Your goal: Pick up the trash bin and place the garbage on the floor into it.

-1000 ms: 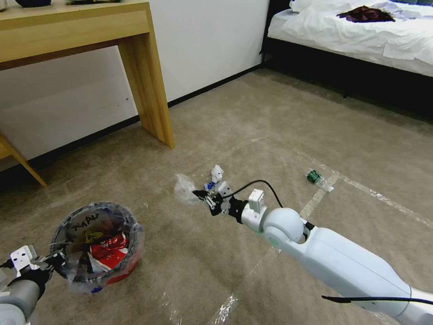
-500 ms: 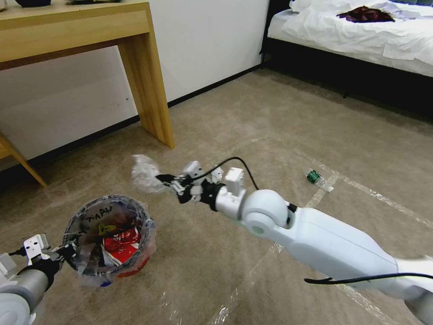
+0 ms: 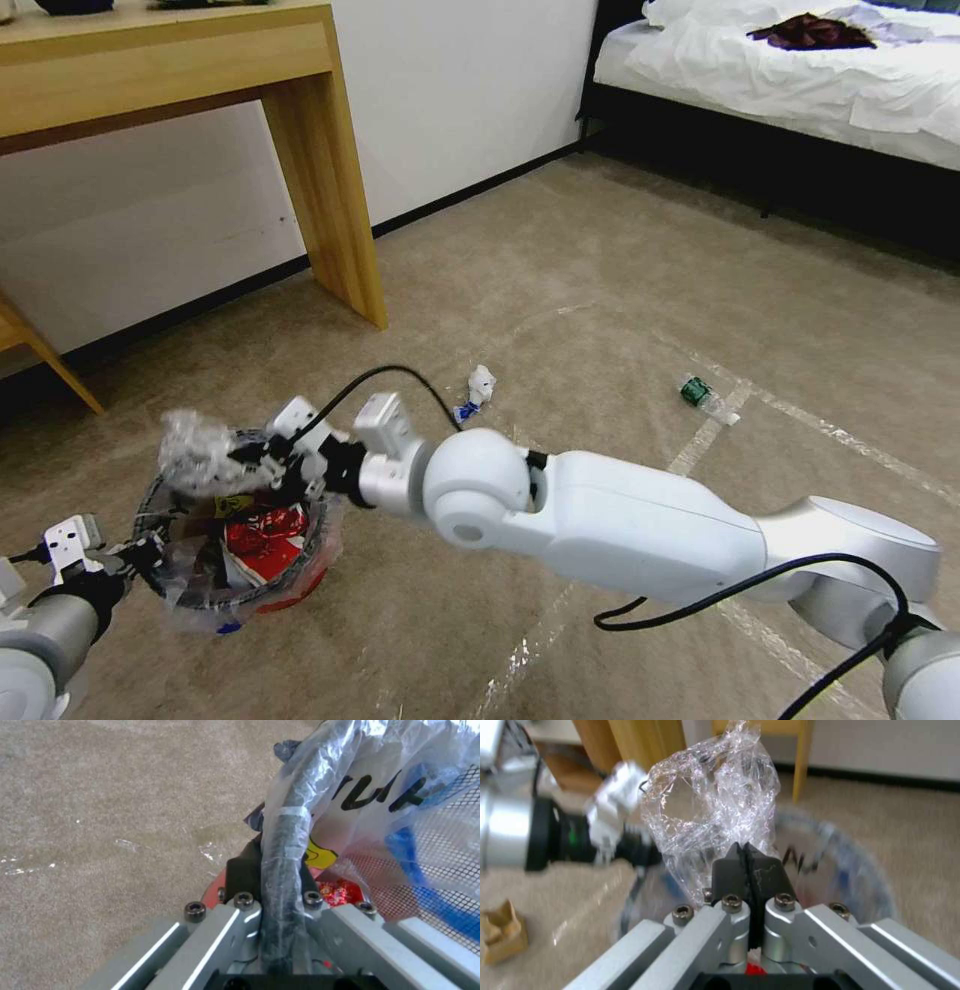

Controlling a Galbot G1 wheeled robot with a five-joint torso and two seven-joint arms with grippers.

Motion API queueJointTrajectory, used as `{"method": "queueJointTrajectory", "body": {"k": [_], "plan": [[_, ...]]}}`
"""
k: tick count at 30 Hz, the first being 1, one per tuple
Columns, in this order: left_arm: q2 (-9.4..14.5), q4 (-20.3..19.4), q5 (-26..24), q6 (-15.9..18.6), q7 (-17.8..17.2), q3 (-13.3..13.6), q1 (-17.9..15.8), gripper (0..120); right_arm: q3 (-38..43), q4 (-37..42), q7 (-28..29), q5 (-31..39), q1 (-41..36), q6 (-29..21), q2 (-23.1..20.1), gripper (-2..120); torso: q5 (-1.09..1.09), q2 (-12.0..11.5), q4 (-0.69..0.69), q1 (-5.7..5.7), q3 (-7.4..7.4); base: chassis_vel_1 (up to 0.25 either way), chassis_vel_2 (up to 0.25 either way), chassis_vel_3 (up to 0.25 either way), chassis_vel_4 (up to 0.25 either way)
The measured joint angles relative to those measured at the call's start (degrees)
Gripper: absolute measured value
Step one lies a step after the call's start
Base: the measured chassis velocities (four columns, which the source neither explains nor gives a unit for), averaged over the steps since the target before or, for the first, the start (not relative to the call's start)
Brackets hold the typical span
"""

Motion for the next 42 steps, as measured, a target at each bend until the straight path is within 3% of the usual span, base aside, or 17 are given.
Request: {"method": "queueJointTrajectory", "body": {"k": [3, 9, 42], "plan": [[0.0, 0.0, -0.2, 0.0, -0.1, -0.2, -0.1, 1, -1.3, -0.1, 2.8, 0.4, -0.5, -3.3, 0.6, 0, 0.01, 0.0, 0.00, 0.00, 0.00, 0.000, 0.000, 0.000, 0.000], [0.1, 0.0, -0.5, 0.0, -0.2, -0.7, 0.0, 1, -2.7, -0.9, 4.3, 0.3, -0.8, -5.0, 1.1, 0, 0.01, 0.0, 0.01, 0.00, 0.00, 0.000, 0.000, 0.000, 0.000], [-0.5, -0.6, -0.6, -0.2, 0.0, -1.1, 0.1, 1, -5.8, -5.9, 4.2, -2.6, -1.2, -5.1, 2.7, 0, 0.01, 0.0, 0.01, 0.00, 0.00, 0.000, 0.000, 0.000, 0.000]]}}
